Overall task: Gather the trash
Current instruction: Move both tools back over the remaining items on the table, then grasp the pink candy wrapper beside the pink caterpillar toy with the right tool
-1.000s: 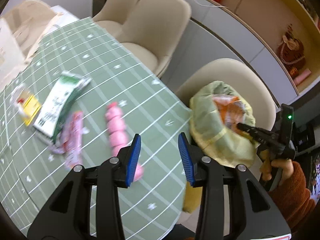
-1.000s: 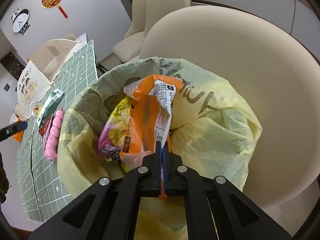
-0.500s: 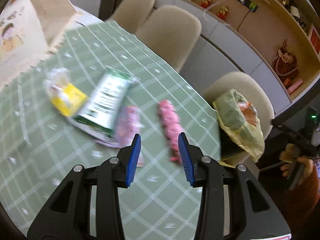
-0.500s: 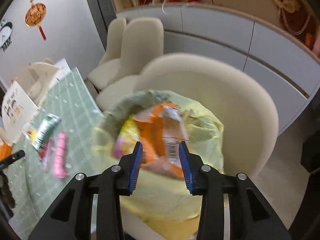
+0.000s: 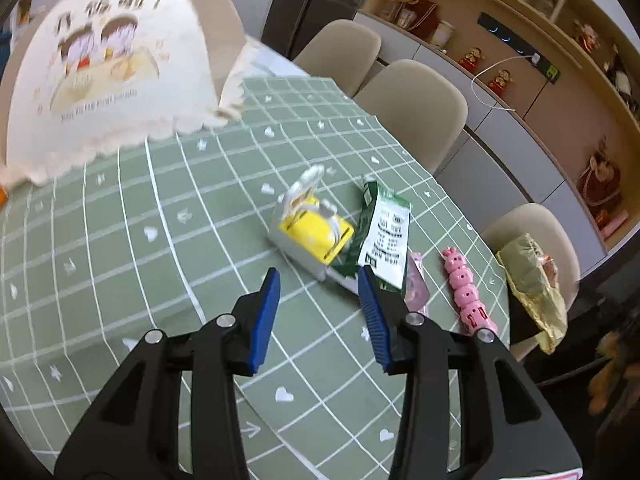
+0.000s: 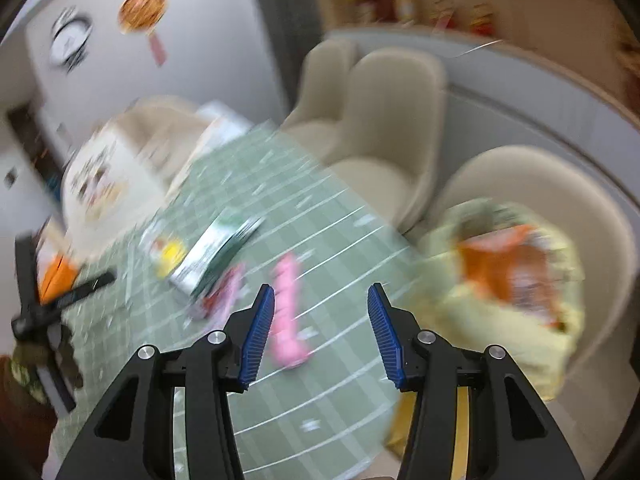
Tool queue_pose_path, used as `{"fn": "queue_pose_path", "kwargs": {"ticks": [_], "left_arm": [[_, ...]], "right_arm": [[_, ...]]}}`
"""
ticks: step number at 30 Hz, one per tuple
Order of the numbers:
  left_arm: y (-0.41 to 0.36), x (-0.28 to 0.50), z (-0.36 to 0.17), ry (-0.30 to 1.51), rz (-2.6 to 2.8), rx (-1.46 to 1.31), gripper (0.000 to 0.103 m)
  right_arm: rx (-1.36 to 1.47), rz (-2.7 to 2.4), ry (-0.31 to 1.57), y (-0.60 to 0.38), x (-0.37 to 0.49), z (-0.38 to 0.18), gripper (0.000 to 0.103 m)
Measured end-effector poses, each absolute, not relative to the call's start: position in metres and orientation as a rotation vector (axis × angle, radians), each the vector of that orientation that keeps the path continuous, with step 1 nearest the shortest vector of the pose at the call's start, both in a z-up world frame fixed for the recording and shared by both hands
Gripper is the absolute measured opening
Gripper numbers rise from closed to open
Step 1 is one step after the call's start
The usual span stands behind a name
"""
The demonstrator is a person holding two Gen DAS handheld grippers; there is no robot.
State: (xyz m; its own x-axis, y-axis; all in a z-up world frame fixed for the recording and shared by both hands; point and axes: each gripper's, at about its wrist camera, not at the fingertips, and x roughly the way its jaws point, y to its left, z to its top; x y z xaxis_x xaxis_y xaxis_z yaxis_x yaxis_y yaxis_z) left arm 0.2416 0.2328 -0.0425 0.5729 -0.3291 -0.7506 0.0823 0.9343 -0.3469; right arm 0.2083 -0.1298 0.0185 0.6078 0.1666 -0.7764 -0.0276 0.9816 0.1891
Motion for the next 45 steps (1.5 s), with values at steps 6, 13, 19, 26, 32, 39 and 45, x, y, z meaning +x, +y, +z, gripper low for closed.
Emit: {"fn": "queue_pose_path", "kwargs": {"ticks": [6, 13, 19, 26, 32, 39, 45], "left_arm": [[0.247, 0.232, -0.053, 0.947, -0.226, -0.307, 0.039], [0.253, 0.235, -0.069, 0.989, -0.198, -0.317, 0.039], [0.249, 0.243, -0.080, 1.016, -0.212, -0.325, 0.039], [0.235, 0.250, -0.081, 1.015, -0.282, -0.309, 0.039], [0.189, 0.260, -0.073, 0.997, -0.444, -0.232, 0.039], [0.138, 0.300, -0.073, 1.013, -0.433, -0.290, 0.040], [0.099, 0.326, -0.077, 1.029, -0.302, -0.171, 0.042]], "right_arm": [[0.090, 0.303, 1.000, -0.041, 0.244, -0.037, 0.046], [0.003, 0.305, 1.052, 0.010, 0.290, -0.088, 0.046], [0.046, 0.327, 1.148, 0.007, 0.313, -0.116, 0.037], [0.021, 0.351, 1.139, -0.007, 0.296, -0.106, 0.007], [0.051, 0.256, 1.066, -0.048, 0.289, -0.072, 0.007], [0.103, 0.232, 1.031, -0.078, 0.279, -0.056, 0.007], [0.102, 0.233, 1.067, -0.075, 0.269, -0.067, 0.017]]}}
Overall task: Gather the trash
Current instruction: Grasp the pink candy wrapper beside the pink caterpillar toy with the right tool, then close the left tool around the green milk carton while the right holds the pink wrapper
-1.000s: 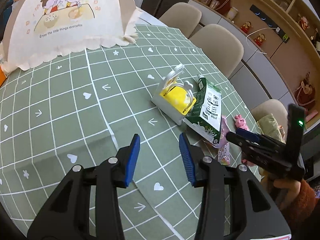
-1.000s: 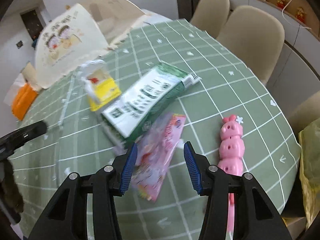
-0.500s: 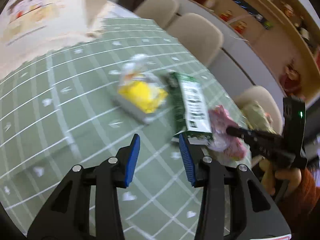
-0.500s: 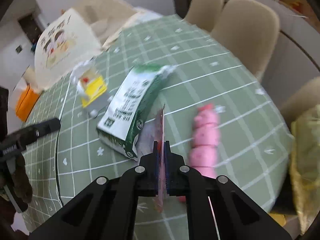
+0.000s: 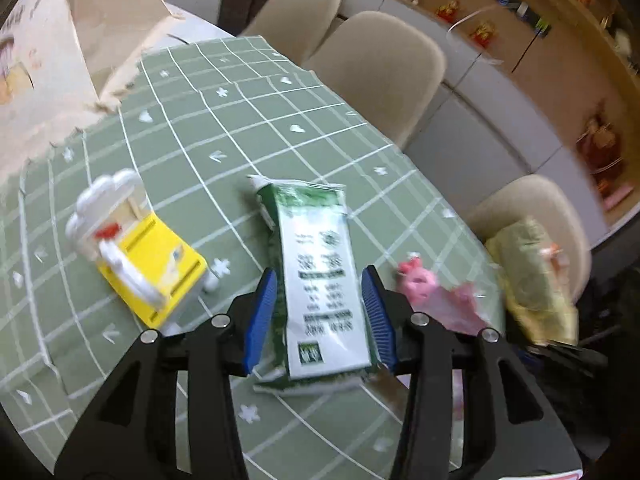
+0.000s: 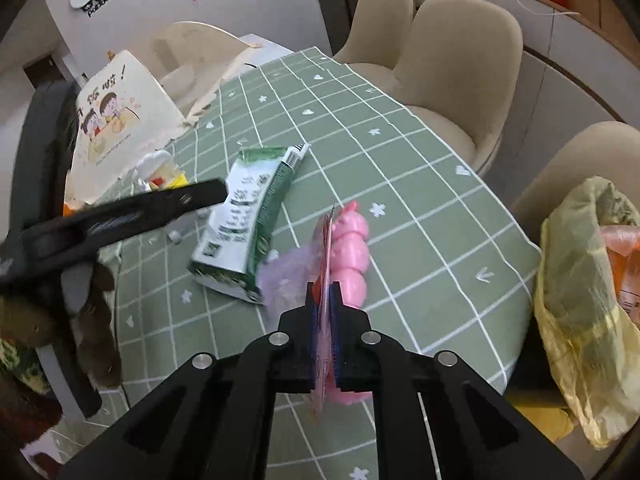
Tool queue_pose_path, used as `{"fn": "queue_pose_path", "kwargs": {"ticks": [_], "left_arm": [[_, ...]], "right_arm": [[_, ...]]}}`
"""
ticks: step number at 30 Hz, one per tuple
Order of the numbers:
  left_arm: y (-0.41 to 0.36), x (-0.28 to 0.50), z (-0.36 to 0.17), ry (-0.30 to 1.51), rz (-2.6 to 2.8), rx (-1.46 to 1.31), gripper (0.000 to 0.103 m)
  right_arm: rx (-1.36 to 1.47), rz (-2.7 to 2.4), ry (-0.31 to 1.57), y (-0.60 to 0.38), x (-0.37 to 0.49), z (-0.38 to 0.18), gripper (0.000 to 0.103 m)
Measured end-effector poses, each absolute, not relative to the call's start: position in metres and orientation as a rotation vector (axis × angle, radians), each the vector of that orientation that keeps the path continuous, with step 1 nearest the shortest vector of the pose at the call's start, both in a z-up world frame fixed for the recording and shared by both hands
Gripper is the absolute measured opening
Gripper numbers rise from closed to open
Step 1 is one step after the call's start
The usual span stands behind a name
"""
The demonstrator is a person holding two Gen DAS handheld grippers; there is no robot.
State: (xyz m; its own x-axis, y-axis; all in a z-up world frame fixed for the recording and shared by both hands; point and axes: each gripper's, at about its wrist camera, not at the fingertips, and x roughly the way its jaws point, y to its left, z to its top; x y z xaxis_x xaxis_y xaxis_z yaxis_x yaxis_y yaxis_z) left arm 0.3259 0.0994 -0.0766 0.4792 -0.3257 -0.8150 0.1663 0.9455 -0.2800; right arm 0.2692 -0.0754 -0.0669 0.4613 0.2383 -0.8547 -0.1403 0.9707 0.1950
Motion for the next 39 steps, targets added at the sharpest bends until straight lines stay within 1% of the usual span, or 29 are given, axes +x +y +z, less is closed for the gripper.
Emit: {"fn": "queue_pose_path", "kwargs": {"ticks": [1, 2, 3, 7, 14, 18, 23, 27, 31, 32, 34, 35, 36, 39], "left_arm": [[0.097, 0.326, -0.078, 1.028, -0.293, -0.147, 0.042], [0.093, 0.327, -0.079, 1.027, -0.287, -0.124, 0.042], [0.090, 0.327, -0.081, 1.024, -0.280, -0.092, 0.042], [0.084, 0.329, -0.094, 1.055, -0.256, 0.019, 0.042], [0.104, 0.331, -0.104, 1.146, -0.320, -0.092, 0.043], [0.106, 0.320, -0.104, 1.151, -0.344, -0.059, 0.044], [0.122, 0.305, -0.100, 1.150, -0.342, -0.044, 0.044], [0.135, 0.299, -0.101, 1.173, -0.346, -0.103, 0.044], [0.136, 0.296, -0.101, 1.171, -0.348, -0.109, 0.044], [0.136, 0.296, -0.101, 1.170, -0.350, -0.110, 0.044], [0.135, 0.297, -0.100, 1.167, -0.355, -0.117, 0.044], [0.135, 0.297, -0.099, 1.164, -0.358, -0.122, 0.044], [0.135, 0.298, -0.098, 1.158, -0.364, -0.131, 0.044], [0.135, 0.298, -0.093, 1.135, -0.386, -0.157, 0.044]], "right_arm": [[0.098, 0.224, 1.056, -0.078, 0.265, -0.066, 0.022], [0.104, 0.219, 1.048, -0.081, 0.262, -0.065, 0.033], [0.115, 0.213, 1.044, -0.084, 0.259, -0.065, 0.037], [0.130, 0.170, 1.048, -0.098, 0.253, -0.066, 0.037], [0.146, 0.128, 1.042, -0.110, 0.249, -0.066, 0.037], [0.172, 0.117, 1.054, -0.111, 0.247, -0.069, 0.037], [0.262, 0.121, 1.084, -0.118, 0.253, -0.079, 0.037], [0.405, 0.114, 1.160, -0.127, 0.270, -0.102, 0.037], [0.502, 0.143, 1.169, -0.133, 0.274, -0.110, 0.037], [0.499, 0.147, 1.169, -0.133, 0.274, -0.110, 0.036], [0.481, 0.164, 1.168, -0.131, 0.273, -0.108, 0.027], [0.465, 0.162, 1.168, -0.130, 0.272, -0.107, 0.018], [0.446, 0.157, 1.169, -0.129, 0.272, -0.106, 0.015], [0.392, 0.157, 1.147, -0.130, 0.270, -0.099, 0.011]]}}
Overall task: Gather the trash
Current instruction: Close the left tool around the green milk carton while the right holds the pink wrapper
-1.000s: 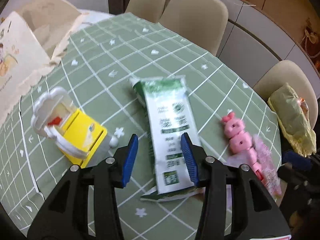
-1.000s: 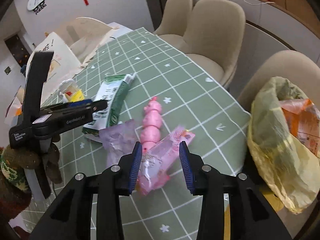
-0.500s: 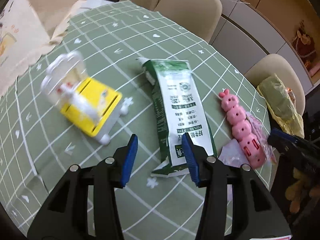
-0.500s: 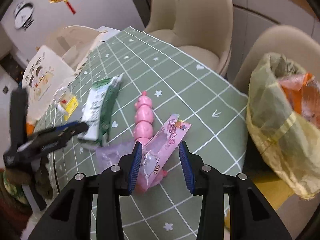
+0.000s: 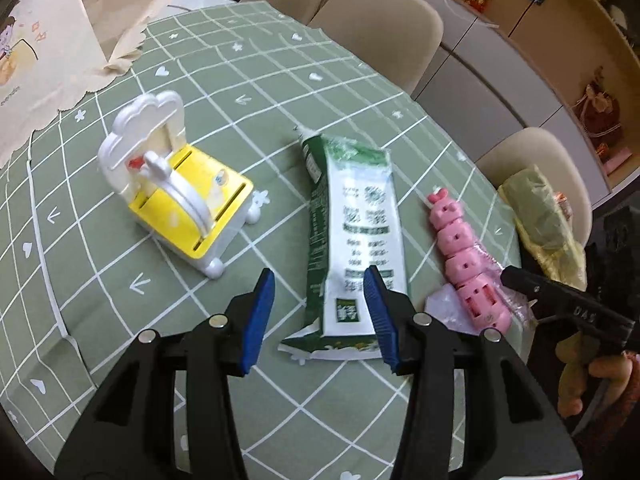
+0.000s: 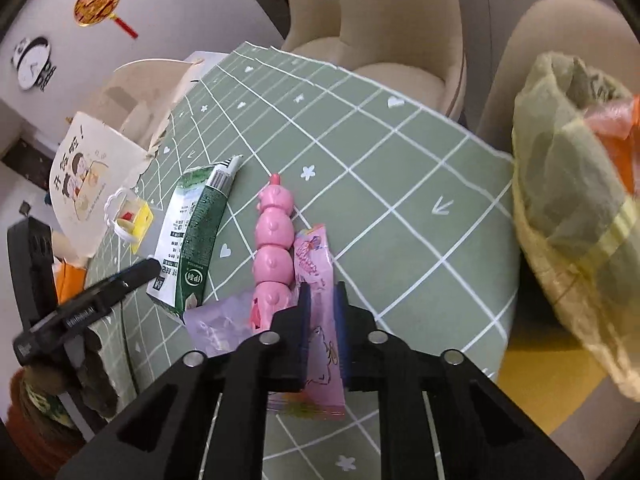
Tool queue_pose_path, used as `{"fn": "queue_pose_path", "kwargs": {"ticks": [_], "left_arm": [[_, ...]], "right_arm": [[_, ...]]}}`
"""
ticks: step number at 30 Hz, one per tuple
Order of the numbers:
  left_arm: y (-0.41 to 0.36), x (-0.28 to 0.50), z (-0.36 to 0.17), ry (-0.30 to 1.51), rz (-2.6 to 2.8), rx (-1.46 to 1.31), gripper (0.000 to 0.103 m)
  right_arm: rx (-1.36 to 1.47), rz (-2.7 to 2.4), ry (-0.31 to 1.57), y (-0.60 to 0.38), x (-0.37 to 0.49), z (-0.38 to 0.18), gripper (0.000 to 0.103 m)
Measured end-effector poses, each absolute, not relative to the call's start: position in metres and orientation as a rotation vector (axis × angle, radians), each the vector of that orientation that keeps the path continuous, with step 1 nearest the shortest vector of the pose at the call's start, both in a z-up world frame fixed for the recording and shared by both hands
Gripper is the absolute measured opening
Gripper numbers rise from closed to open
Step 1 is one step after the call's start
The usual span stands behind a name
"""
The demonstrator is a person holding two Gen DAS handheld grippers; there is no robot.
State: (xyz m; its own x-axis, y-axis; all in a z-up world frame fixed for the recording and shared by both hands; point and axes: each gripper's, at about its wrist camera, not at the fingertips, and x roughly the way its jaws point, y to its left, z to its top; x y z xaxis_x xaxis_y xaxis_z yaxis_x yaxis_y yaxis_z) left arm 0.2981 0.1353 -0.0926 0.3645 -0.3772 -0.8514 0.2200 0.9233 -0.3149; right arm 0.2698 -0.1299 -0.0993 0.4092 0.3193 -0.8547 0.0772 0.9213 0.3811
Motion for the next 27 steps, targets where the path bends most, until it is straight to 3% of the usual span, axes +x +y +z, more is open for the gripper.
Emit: {"fn": "queue_pose_path", "kwargs": {"ticks": [12, 20, 27], "left_arm": [[0.091, 0.326, -0.092, 1.117, -0.360, -0.085, 0.045], [0.081, 0.336, -0.095, 1.133, -0.350, -0.051, 0.053], [0.105, 0.316, -0.094, 1.170, -0.390, -0.040, 0.052]], "right_arm": [[0.234, 0.114, 1.084, -0.136, 0.253, -0.084, 0.010], [0.221, 0.167, 1.088, -0.130, 0.247, -0.086, 0.010], [0.181, 0.202, 1.106, -0.120, 0.250, -0.095, 0.026]]}}
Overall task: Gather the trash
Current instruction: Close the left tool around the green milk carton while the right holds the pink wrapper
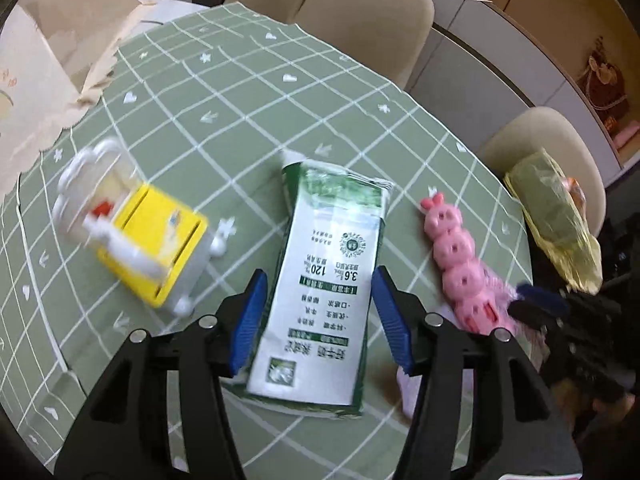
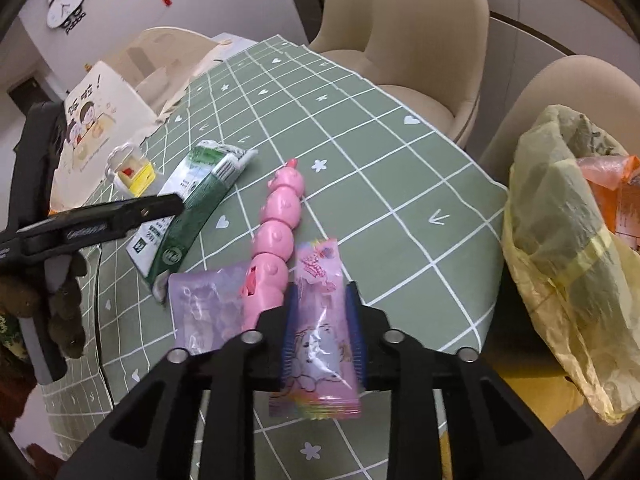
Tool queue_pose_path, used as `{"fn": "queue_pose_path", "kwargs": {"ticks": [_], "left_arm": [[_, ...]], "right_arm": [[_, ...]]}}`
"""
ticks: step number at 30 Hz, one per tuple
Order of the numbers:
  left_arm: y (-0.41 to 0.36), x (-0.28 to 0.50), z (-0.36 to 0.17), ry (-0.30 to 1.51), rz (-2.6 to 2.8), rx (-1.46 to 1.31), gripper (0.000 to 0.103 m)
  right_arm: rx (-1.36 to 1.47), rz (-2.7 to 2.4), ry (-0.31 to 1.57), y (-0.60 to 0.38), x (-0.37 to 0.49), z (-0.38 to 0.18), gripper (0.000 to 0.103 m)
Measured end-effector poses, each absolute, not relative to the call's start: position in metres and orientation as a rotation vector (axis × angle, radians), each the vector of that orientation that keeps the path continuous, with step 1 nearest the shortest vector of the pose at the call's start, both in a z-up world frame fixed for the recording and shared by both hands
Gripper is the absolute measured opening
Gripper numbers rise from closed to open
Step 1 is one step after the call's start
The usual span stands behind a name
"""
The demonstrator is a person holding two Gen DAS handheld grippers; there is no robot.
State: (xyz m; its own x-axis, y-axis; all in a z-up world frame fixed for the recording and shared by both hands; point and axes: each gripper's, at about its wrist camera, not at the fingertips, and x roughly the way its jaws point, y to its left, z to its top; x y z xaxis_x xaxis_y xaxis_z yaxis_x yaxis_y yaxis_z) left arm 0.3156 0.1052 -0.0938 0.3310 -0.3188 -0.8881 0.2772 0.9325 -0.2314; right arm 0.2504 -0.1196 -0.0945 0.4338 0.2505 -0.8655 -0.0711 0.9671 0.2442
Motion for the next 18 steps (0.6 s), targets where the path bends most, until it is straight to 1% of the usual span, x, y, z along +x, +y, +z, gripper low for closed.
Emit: {"fn": "queue_pose_path", "kwargs": {"ticks": [7, 9, 10, 11, 15, 18], "left_arm": [[0.105, 0.306, -0.091, 1.165, -0.461, -0.017, 0.052], [0.096, 0.307, -0.091, 1.163, -0.470, 0.023, 0.052], [0.093, 0.308, -0.092, 1.165, -0.469, 0.039, 0.052], [0.089, 0.309, -0.093, 1.168, -0.467, 0.057, 0.052], [0.075, 0.317, -0.103, 1.205, -0.432, 0.130, 0.052], [0.074, 0.323, -0.111, 1.242, -0.405, 0.106, 0.052]], "right_arm": [[0.181, 0.199, 1.161, -0.125, 0.260, -0.116, 0.026], [0.192, 0.194, 1.164, -0.129, 0.260, -0.116, 0.013], [0.182, 0.188, 1.166, -0.131, 0.259, -0.116, 0.013], [0.177, 0.186, 1.164, -0.132, 0.259, -0.115, 0.010], [0.176, 0.188, 1.147, -0.137, 0.253, -0.109, 0.009], [0.188, 0.180, 1.124, -0.143, 0.249, -0.101, 0.009]]}}
